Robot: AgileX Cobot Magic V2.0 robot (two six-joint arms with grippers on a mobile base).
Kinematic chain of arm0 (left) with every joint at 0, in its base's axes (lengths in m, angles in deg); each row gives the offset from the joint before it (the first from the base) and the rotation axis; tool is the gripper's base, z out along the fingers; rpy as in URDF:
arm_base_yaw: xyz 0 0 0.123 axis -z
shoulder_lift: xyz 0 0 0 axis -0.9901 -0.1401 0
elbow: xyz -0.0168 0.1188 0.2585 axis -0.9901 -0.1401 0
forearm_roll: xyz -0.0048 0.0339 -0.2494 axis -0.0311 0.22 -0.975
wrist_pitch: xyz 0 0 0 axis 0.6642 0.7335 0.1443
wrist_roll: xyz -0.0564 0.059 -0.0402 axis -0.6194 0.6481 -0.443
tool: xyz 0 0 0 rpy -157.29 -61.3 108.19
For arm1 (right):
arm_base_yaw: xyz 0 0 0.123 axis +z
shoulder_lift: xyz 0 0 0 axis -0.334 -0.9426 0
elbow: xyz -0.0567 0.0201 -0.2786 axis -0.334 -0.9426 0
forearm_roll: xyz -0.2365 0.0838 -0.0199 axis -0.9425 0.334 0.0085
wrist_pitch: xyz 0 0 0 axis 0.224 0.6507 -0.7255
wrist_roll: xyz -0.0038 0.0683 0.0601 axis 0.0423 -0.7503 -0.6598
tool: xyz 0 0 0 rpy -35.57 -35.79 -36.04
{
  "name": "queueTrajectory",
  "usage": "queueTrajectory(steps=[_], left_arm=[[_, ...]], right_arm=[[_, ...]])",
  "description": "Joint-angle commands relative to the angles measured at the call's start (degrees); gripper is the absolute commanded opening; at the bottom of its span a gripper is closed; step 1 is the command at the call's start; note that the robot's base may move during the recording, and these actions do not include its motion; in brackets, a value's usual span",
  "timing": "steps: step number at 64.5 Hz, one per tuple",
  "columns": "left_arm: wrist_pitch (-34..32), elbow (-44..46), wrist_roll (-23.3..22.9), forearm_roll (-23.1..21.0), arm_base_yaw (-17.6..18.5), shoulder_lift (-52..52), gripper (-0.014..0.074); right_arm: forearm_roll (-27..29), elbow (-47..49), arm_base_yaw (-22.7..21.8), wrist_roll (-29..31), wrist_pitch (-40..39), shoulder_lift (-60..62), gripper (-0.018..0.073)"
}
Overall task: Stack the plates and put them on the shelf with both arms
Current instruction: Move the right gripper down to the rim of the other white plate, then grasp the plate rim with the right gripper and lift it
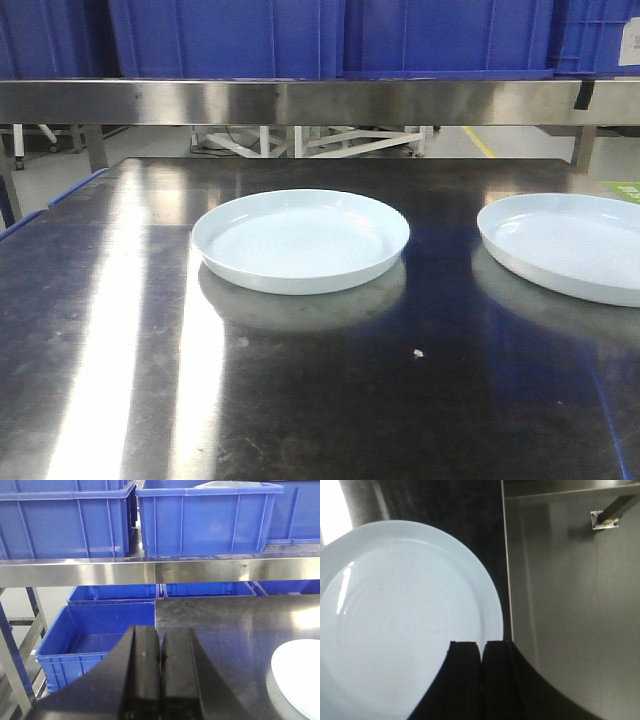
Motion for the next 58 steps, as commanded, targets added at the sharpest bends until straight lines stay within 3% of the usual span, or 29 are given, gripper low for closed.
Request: queueTrajectory(steps=[1, 19, 58], left_arm=[[-4.7, 1.7, -0.3, -0.6, 0.0, -0.1, 0.0083], [-4.7, 1.7, -0.3, -0.6, 0.0, -0.1, 0.0083], [-4.7, 1.7, -0.3, -0.6, 0.0, -0.1, 0.0083]], right_arm=[[-0.3, 3.5, -1.1, 2.6, 1.7, -0.3, 0.0075], [-0.3, 6.1, -1.2, 2.6, 2.6, -6.6, 0.0402], [-0.3, 9.7, -1.5, 3.4, 1.9, -16.8, 0.0403]])
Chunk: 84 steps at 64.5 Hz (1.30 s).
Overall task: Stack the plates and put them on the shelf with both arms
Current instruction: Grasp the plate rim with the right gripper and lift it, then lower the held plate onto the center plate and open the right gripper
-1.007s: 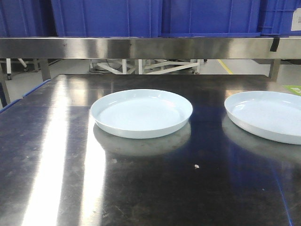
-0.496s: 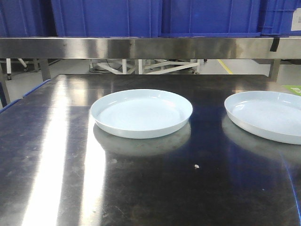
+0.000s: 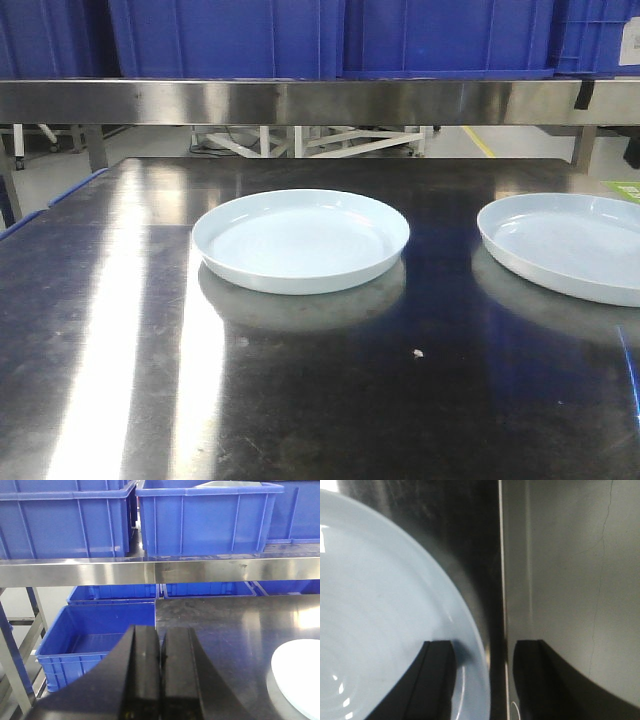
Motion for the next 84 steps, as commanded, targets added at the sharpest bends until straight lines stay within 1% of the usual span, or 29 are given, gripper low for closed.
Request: queueTrajectory(steps=[1, 6, 10, 26, 35, 47, 58, 63, 67, 71, 78, 84], left_arm=[[-4.7, 1.7, -0.3, -0.6, 0.0, -0.1, 0.0083], [-4.7, 1.7, -0.3, -0.6, 0.0, -0.1, 0.0083], [-4.7, 1.7, -0.3, -0.6, 0.0, -0.1, 0.0083], [-4.7, 1.7, -0.3, -0.6, 0.0, -0.1, 0.0083], [-4.7, 1.7, -0.3, -0.6, 0.0, -0.1, 0.0083], [-4.7, 1.7, -0.3, -0.6, 0.0, -0.1, 0.0083], [-4.7, 1.7, -0.3, -0.6, 0.0, -0.1, 0.0083], [-4.7, 1.7, -0.3, -0.6, 0.0, -0.1, 0.0083], [-4.7, 1.7, -0.3, -0.6, 0.0, -0.1, 0.0083], [-4.7, 1.7, -0.3, -0.6, 0.0, -0.1, 0.0083], [-4.7, 1.7, -0.3, -0.6, 0.0, -0.1, 0.0083], [-4.7, 1.7, -0.3, -0.6, 0.0, -0.1, 0.0083]], right_arm=[[-0.1, 1.9, -0.4, 0.7, -1.5, 2.0, 0.0403], [0.0, 1.9, -0.4, 0.7, -1.5, 1.8, 0.0381], [0.3, 1.9, -0.4, 0.7, -1.4, 1.7, 0.0326], [1.1, 5.0, -0.4, 0.7, 0.9, 1.8, 0.0046], [2.1, 8.3, -0.4, 0.7, 3.5, 2.3, 0.0049], [6.1, 12.6, -0.4, 0.7, 5.2, 4.6, 0.0049], [13.6, 13.9, -0.4, 0.8, 4.9, 7.7, 0.0049], [17.8, 13.9, 0.4, 1.8, 5.0, 8.4, 0.0049], [20.9, 13.9, 2.1, 2.8, 4.4, 8.5, 0.0049], [22.6, 13.9, 4.2, 3.2, 2.7, 8.2, 0.0049], [23.2, 13.9, 9.2, 3.2, -0.7, 7.3, 0.0049], [23.3, 13.9, 13.5, 3.1, -1.9, 5.6, 0.0049]])
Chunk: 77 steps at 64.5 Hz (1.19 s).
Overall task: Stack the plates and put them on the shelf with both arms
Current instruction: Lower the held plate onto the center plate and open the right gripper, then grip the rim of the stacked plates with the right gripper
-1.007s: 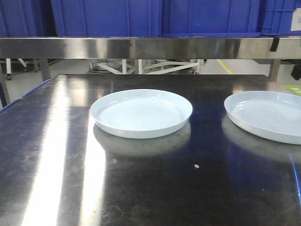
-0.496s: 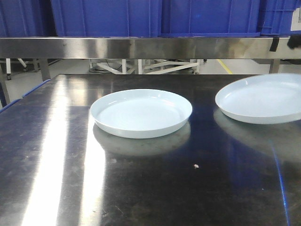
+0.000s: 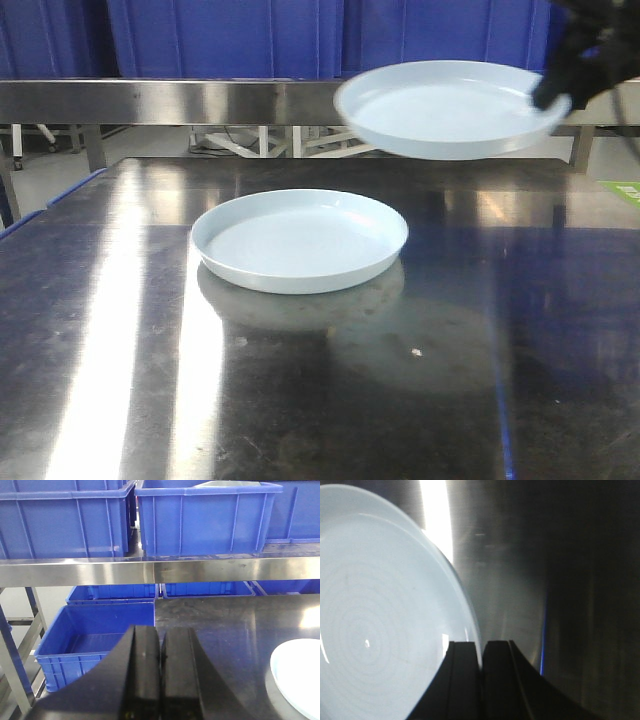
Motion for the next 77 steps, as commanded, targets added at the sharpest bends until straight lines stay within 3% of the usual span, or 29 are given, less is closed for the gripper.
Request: queueTrajectory(steps=[1, 13, 20, 38, 56, 67, 77], left_arm=[[-4.7, 1.7, -0.3, -0.6, 0.0, -0.1, 0.0083], [-4.7, 1.7, -0.3, -0.6, 0.0, -0.1, 0.0083], [-4.7, 1.7, -0.3, -0.6, 0.0, -0.1, 0.0083], [-4.7, 1.7, -0.3, -0.6, 0.0, -0.1, 0.0083], [-4.7, 1.7, -0.3, -0.6, 0.0, -0.1, 0.0083], [-4.7, 1.7, -0.3, -0.6, 0.0, -0.1, 0.0083], [-4.7, 1.7, -0.3, -0.6, 0.0, -0.1, 0.0083]], right_arm=[[2.8, 2.0, 4.5, 0.6, -3.6, 0.8, 0.0049], [3.4, 2.0, 11.7, 0.5, -7.0, -3.3, 0.0049], [3.4, 2.0, 13.7, -1.5, -8.3, -5.3, 0.0049], [3.3, 2.0, 15.2, -2.5, -9.5, -8.5, 0.0123], [0.7, 2.0, 15.6, -2.6, -9.7, -8.7, 0.0351], [-1.8, 2.0, 15.9, -4.3, -9.1, -8.7, 0.0357], [-6.2, 2.0, 17.2, -9.7, -9.2, -8.7, 0.0357]])
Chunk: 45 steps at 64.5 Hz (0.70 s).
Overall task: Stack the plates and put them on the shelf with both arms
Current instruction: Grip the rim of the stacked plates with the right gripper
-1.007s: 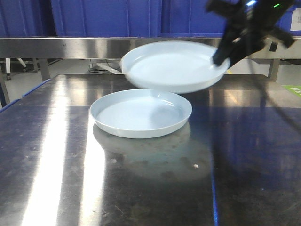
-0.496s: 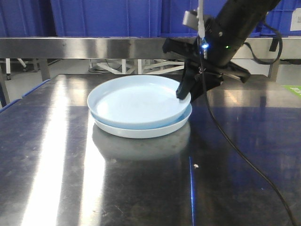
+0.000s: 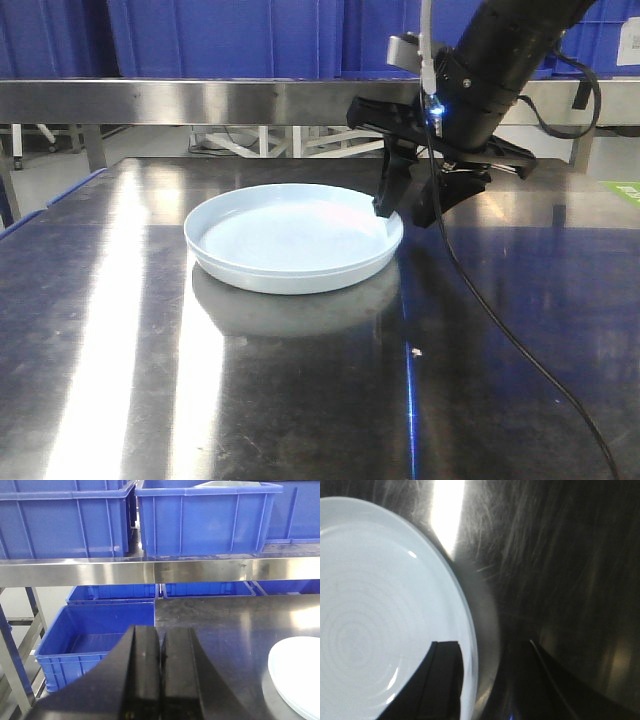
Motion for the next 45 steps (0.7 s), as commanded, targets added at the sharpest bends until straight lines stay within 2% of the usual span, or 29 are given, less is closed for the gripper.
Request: queueTrajectory(steps=[1, 16, 45], left_arm=[[-4.8, 1.7, -0.3, -0.6, 0.0, -0.1, 0.0083], [-4.8, 1.7, -0.3, -0.6, 0.0, -0.1, 0.0083], [-4.8, 1.7, -0.3, -0.6, 0.0, -0.1, 0.0083]], right_arm=[[-2.2, 2.0, 1.0, -3.0, -1.3, 3.3, 0.0357], [-6.7, 2.0, 3.5, -8.7, -2.5, 3.0, 0.0357], [-7.7, 2.0, 3.7, -8.8, -0.6, 2.0, 0.0353]])
